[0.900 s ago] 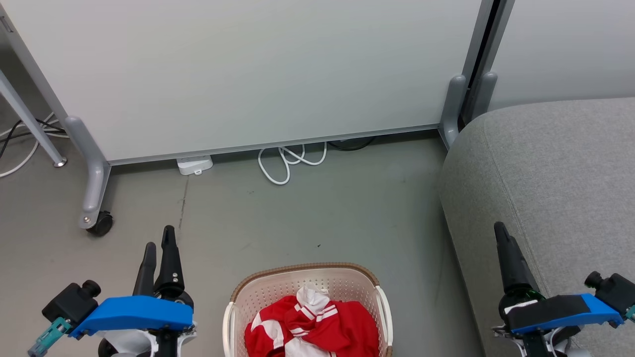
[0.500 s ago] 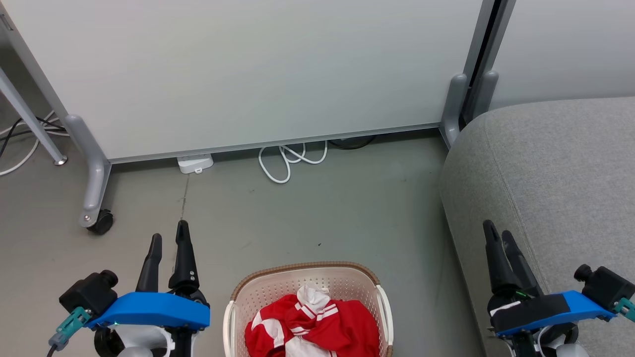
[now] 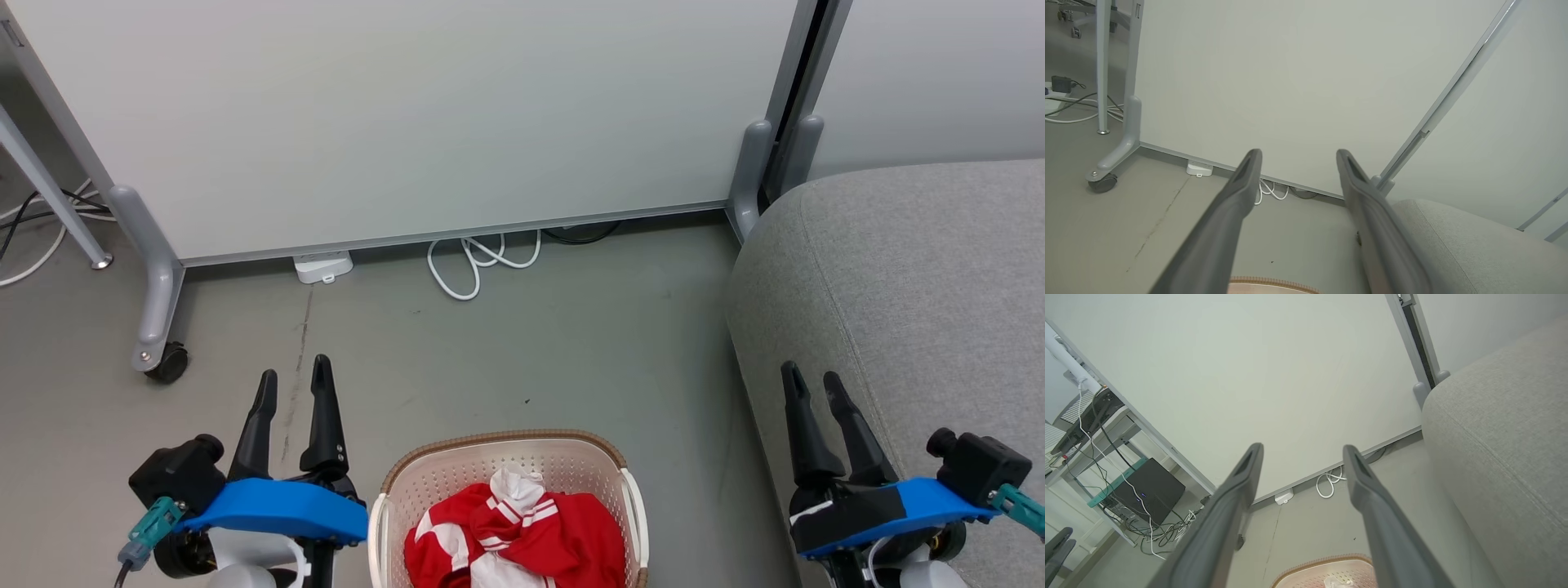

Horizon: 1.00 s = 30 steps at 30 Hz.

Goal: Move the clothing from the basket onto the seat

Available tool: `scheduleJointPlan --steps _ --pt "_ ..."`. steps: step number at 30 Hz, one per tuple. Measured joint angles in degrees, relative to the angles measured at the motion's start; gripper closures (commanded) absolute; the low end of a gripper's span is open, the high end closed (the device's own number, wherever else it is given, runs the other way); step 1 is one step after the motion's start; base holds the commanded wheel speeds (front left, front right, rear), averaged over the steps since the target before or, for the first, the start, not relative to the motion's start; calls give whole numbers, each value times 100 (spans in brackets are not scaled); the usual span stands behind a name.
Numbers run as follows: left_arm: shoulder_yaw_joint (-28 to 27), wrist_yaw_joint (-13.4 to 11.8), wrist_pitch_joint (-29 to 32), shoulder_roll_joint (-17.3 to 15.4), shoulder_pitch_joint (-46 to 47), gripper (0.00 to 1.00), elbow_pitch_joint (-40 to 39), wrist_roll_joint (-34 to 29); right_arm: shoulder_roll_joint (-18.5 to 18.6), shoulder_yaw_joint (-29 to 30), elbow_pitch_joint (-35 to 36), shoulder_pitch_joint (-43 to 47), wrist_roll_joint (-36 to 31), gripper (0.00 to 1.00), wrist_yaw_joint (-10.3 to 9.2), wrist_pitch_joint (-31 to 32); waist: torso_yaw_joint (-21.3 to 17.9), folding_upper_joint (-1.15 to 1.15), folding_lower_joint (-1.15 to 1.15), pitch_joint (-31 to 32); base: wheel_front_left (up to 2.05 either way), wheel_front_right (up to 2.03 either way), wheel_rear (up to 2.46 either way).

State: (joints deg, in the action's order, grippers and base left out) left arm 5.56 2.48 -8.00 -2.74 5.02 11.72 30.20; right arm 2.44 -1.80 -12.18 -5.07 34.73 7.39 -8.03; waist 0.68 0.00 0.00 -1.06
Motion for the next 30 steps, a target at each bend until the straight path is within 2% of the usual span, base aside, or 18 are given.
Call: scheduleJointPlan --steps 30 --pt "347 -144 -404 -18 107 0 3 -1659 13 -46 -256 -147 -1911 0 1 -394 38 0 0 -42 0 0 0"
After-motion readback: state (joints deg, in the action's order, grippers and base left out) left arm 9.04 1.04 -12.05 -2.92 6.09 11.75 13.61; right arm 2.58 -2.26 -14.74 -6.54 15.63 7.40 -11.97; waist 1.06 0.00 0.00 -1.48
